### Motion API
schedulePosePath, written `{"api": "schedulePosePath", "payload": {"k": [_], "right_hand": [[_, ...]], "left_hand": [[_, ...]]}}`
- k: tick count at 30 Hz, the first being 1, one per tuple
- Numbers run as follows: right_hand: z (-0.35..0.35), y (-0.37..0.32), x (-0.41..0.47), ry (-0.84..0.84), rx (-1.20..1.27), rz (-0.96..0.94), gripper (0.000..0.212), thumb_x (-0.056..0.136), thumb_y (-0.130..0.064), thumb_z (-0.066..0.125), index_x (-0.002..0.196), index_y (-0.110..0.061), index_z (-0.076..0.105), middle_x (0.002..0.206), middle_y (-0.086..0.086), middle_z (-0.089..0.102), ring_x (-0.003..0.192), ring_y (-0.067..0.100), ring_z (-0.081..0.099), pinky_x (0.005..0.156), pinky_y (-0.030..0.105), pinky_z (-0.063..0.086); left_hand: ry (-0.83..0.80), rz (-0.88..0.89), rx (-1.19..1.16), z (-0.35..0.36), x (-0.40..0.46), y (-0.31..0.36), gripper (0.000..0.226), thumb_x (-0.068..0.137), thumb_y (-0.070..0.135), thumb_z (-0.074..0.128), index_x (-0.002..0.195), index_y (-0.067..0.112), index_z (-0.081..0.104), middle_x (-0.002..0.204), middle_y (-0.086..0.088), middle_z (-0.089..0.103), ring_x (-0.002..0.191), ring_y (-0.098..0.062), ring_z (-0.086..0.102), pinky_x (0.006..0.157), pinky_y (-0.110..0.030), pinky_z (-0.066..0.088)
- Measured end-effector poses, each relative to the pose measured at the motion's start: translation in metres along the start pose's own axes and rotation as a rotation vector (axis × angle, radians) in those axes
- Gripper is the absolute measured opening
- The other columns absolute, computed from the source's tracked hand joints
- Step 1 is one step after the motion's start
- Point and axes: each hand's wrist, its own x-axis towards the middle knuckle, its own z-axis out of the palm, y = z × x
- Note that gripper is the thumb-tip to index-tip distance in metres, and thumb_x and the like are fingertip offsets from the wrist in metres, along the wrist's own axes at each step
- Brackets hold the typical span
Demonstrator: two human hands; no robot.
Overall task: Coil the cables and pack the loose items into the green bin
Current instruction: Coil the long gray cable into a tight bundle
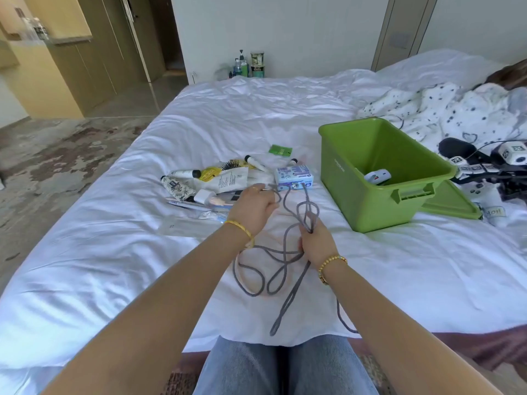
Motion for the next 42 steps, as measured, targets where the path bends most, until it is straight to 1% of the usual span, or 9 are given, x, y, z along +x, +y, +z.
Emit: {"api": "schedulePosePath", "payload": {"k": [4,8,12,15,21,24,29,36,42], "right_hand": [[-0.005,-0.011,-0.011,0.087,0.137,-0.009,0.047,0.095,-0.009,0.038,0.140,-0.024,0.036,0.079,0.002,0.056,0.052,0.009,0.045,0.044,0.016,0.035],[-0.007,-0.028,-0.029,0.121,0.207,-0.069,0.046,0.095,-0.005,0.037,0.138,-0.022,0.039,0.061,0.000,0.052,0.051,0.011,0.042,0.049,0.021,0.032],[-0.003,-0.043,-0.046,0.064,0.246,-0.099,0.035,0.097,-0.008,0.036,0.128,-0.016,0.050,0.055,0.002,0.050,0.042,0.006,0.041,0.044,0.021,0.031],[0.004,-0.053,-0.058,0.004,0.264,-0.106,0.030,0.098,-0.012,0.038,0.126,-0.015,0.051,0.060,0.000,0.053,0.031,0.001,0.038,0.035,0.014,0.031],[0.023,-0.075,-0.082,-0.062,0.257,-0.198,0.027,0.098,-0.021,0.041,0.122,-0.014,0.052,0.077,-0.011,0.052,0.055,-0.001,0.050,0.050,0.006,0.038],[0.026,-0.081,-0.090,-0.050,0.236,-0.239,0.026,0.098,-0.022,0.041,0.114,-0.007,0.055,0.074,-0.001,0.050,0.057,0.010,0.042,0.042,0.006,0.032],[0.014,-0.090,-0.096,-0.052,0.306,-0.195,0.028,0.098,-0.021,0.042,0.118,-0.005,0.053,0.089,0.009,0.053,0.057,0.011,0.043,0.036,0.006,0.033],[-0.010,-0.089,-0.090,0.089,0.540,0.049,0.040,0.098,-0.035,0.038,0.121,-0.006,0.053,0.074,-0.003,0.056,0.056,0.009,0.051,0.042,0.018,0.034],[-0.019,-0.078,-0.096,-0.128,0.640,0.157,0.023,0.093,-0.039,0.049,0.090,-0.016,0.051,0.076,0.001,0.055,0.064,0.009,0.055,0.044,0.018,0.043]], "left_hand": [[0.208,-0.113,-0.682,-0.051,-0.006,0.031,0.027,0.091,0.015,0.056,0.065,0.018,0.049,0.070,-0.001,0.051,0.072,-0.010,0.048,0.071,-0.022,0.036],[0.308,-0.115,-0.984,-0.095,-0.014,0.056,0.040,0.088,0.008,0.058,0.054,0.018,0.039,0.095,0.006,0.063,0.084,0.001,0.057,0.067,-0.004,0.040],[0.387,-0.079,-0.910,-0.127,-0.032,0.053,0.043,0.084,-0.003,0.051,0.054,0.017,0.027,0.081,-0.015,0.062,0.068,0.000,0.062,0.058,-0.014,0.041],[0.511,-0.130,-0.678,-0.137,-0.050,0.031,0.043,0.085,0.000,0.050,0.056,0.018,0.023,0.057,-0.007,0.030,0.051,-0.015,0.037,0.049,-0.021,0.027],[0.527,-0.430,-0.329,-0.120,-0.091,-0.033,0.044,0.092,0.017,0.050,0.056,0.018,0.024,0.051,0.001,0.026,0.053,-0.022,0.030,0.051,-0.033,0.015],[0.213,-0.565,-0.184,-0.104,-0.104,-0.046,0.025,0.093,0.026,0.048,0.071,0.014,0.048,0.073,-0.006,0.055,0.087,-0.034,0.054,0.071,-0.033,0.039],[0.091,-0.337,-0.220,-0.081,-0.117,-0.020,0.043,0.094,0.031,0.050,0.127,0.004,0.048,0.127,-0.017,0.053,0.123,-0.031,0.045,0.103,-0.031,0.032],[0.104,0.036,-0.319,-0.059,-0.137,0.027,0.039,0.088,0.034,0.059,0.115,0.007,0.052,0.105,-0.002,0.053,0.100,-0.013,0.049,0.084,-0.020,0.035],[-0.053,-0.098,-0.413,-0.054,-0.133,0.027,0.028,0.097,0.026,0.046,0.081,0.009,0.061,0.061,0.001,0.059,0.065,-0.018,0.059,0.071,-0.030,0.047]]}}
